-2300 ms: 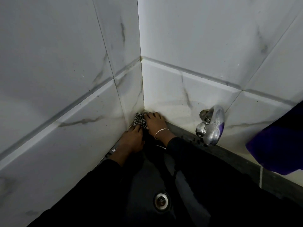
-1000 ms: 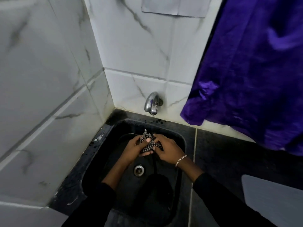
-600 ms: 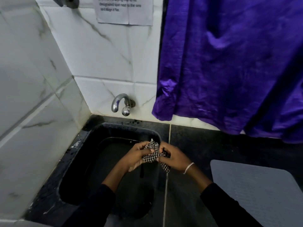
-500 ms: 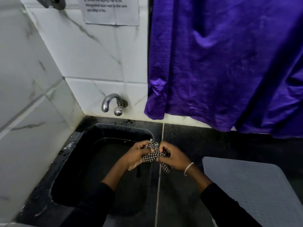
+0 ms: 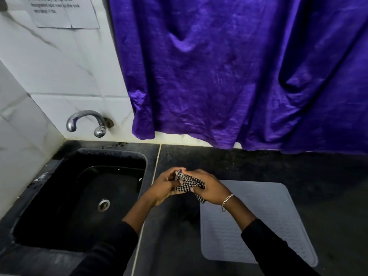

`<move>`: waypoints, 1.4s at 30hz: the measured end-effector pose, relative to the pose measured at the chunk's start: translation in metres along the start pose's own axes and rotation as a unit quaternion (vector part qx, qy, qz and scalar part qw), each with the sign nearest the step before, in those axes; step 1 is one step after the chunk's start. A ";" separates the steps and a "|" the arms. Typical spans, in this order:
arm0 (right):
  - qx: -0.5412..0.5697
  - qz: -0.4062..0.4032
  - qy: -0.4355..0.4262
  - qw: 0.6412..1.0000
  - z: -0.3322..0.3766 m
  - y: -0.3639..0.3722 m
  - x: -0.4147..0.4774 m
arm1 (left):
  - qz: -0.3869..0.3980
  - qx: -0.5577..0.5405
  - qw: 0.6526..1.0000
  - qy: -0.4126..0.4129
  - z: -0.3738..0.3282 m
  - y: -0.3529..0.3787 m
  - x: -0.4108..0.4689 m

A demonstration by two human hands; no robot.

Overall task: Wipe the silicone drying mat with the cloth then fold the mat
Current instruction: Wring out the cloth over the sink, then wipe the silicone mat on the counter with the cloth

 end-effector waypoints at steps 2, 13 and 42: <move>-0.017 0.008 -0.003 1.000 -0.012 -0.011 -0.014 | -0.007 0.003 1.000 0.003 0.006 0.022 0.003; -0.113 0.004 -0.007 0.994 -0.061 -0.057 -0.072 | -0.027 0.041 0.999 -0.021 0.035 0.109 0.015; -0.224 0.094 0.135 0.961 -0.088 -0.067 -0.005 | 0.117 0.721 0.675 -0.100 0.117 0.097 0.045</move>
Point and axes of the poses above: each hand's wrist, its own x-axis towards the middle knuckle, its own y-axis out of the palm, z = x × y, the point moved 6 cm from there along x, towards the middle knuckle, and after that the axes turned 5 degrees about x, right-handed, at the moved point
